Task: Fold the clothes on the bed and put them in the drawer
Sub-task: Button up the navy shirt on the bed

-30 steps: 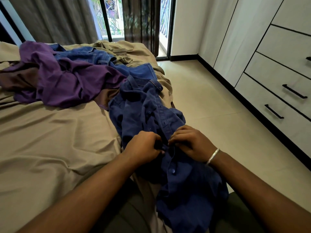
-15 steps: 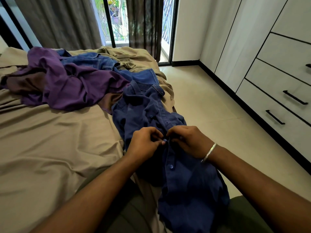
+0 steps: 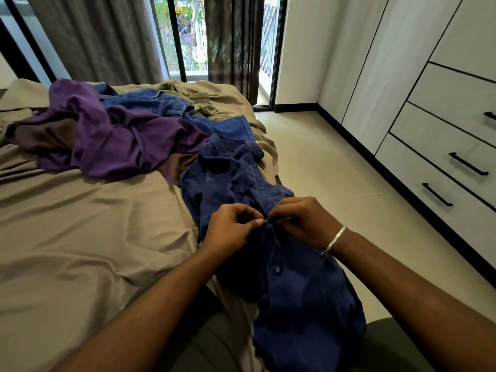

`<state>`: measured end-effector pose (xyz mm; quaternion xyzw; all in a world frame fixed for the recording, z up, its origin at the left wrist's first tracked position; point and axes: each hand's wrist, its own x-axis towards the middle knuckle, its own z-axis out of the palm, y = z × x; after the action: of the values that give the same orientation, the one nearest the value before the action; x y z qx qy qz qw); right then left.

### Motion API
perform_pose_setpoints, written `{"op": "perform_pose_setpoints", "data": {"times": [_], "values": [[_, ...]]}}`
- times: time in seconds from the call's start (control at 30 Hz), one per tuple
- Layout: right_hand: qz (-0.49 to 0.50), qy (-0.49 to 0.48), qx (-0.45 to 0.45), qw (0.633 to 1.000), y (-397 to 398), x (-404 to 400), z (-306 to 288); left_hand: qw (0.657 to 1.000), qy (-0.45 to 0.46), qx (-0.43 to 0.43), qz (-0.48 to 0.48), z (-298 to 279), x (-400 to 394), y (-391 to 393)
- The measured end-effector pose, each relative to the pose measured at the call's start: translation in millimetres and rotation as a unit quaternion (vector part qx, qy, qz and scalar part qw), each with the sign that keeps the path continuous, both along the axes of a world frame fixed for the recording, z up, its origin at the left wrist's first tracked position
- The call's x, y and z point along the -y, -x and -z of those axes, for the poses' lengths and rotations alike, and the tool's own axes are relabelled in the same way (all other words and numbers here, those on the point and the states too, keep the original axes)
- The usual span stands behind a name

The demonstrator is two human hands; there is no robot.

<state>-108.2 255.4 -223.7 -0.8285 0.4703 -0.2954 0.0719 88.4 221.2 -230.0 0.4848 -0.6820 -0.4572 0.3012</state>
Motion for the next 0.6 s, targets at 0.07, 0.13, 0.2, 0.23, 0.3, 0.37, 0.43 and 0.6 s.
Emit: {"op": "perform_pose_setpoints", "data": {"times": [0.07, 0.13, 0.2, 0.23, 0.3, 0.37, 0.43, 0.6], "values": [[-0.011, -0.011, -0.006, 1.000, -3, 2, -1, 1.000, -0.015, -0.020, 0.008, 0, 0, 0], [-0.010, -0.011, 0.000, 1.000, -5, 2, 0, 0.999, -0.033, -0.039, 0.015, 1, 1, 1], [-0.004, -0.005, 0.006, 1.000, -6, 0, 0, 0.997, -0.046, -0.052, 0.016, 2, 2, 1], [-0.001, 0.000, 0.008, 1.000, -7, -1, 0, 0.997, -0.050, -0.059, 0.017, 3, 2, 1], [0.005, 0.009, 0.013, 1.000, -7, -3, 0, 0.995, -0.058, -0.077, 0.018, 3, 2, 0], [0.009, 0.018, 0.014, 1.000, -7, -5, -1, 0.993, -0.066, -0.093, 0.020, 3, 1, -1], [0.013, 0.028, 0.012, 0.999, -8, -6, -1, 0.994, -0.064, -0.089, 0.023, 2, 1, -1], [0.027, 0.044, 0.027, 0.998, -13, -11, 1, 0.990, -0.102, -0.086, 0.053, -4, -1, -4]]}}
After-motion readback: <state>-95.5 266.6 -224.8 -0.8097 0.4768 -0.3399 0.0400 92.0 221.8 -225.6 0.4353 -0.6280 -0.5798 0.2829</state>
